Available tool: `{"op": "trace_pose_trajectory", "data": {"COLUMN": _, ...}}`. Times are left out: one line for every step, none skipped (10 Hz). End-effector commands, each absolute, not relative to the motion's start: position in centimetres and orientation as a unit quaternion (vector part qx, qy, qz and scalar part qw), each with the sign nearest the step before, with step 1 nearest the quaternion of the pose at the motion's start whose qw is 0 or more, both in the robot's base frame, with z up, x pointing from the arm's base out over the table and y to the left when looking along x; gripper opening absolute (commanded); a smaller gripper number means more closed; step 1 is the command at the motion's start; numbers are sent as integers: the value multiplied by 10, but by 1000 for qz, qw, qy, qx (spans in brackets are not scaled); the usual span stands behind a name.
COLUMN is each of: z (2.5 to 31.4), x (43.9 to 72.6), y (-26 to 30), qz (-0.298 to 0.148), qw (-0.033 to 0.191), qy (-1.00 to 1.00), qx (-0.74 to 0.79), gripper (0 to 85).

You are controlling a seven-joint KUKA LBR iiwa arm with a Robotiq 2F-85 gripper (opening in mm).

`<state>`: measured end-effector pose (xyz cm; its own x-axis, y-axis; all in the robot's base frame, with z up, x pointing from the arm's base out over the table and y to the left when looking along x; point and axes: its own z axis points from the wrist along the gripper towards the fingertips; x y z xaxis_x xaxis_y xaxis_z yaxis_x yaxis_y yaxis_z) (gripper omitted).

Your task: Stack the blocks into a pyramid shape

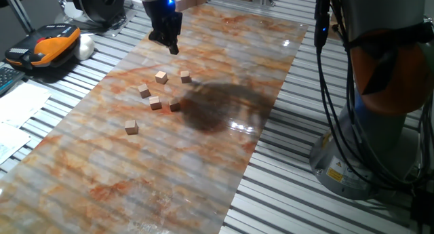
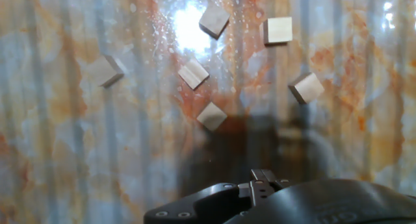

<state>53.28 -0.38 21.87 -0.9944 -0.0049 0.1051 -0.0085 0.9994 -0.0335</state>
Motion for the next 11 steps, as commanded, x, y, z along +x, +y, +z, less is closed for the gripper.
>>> {"op": "trace_pose_trajectory", "data": {"z": 216, "x": 534, "y": -3, "qz": 12, "qw": 55, "qy": -998, "qx": 2, "gripper": 0}}
{"op": "trace_pose_trajectory", "data": {"z": 214, "x": 534, "y": -1, "qz": 8, "qw": 56, "qy": -998, "qx": 0, "gripper": 0}}
{"op": "trace_pose_trajectory", "data": {"z": 211, "x": 534, "y": 2, "qz": 4, "qw": 55, "qy": -998, "qx": -4, "gripper": 0}}
{"op": "trace_pose_trajectory", "data": {"z": 209, "x": 535, "y": 3, "qz": 1, "qw": 55, "qy": -998, "qx": -5, "gripper": 0}}
{"op": "trace_pose_trajectory", "data": {"z": 206, "x": 536, "y": 2, "qz": -3, "qw": 55, "qy": -998, "qx": -5, "gripper": 0}}
{"op": "trace_pose_trajectory", "data": {"z": 204, "x": 538, "y": 2, "qz": -6, "qw": 53, "qy": -999, "qx": -5, "gripper": 0}}
{"op": "trace_pose_trajectory", "data": {"z": 202, "x": 538, "y": 1, "qz": -7, "qw": 53, "qy": -999, "qx": -6, "gripper": 0}}
{"op": "trace_pose_trajectory", "data": {"z": 200, "x": 539, "y": 2, "qz": -7, "qw": 53, "qy": -999, "qx": -7, "gripper": 0}}
{"op": "trace_pose_trajectory", "data": {"z": 198, "x": 541, "y": 3, "qz": -6, "qw": 54, "qy": -999, "qx": -8, "gripper": 0}}
{"op": "trace_pose_trajectory", "data": {"z": 194, "x": 543, "y": 4, "qz": -1, "qw": 53, "qy": -999, "qx": -7, "gripper": 0}}
{"op": "trace_pose_trajectory", "data": {"z": 189, "x": 545, "y": 6, "qz": 3, "qw": 52, "qy": -999, "qx": -6, "gripper": 0}}
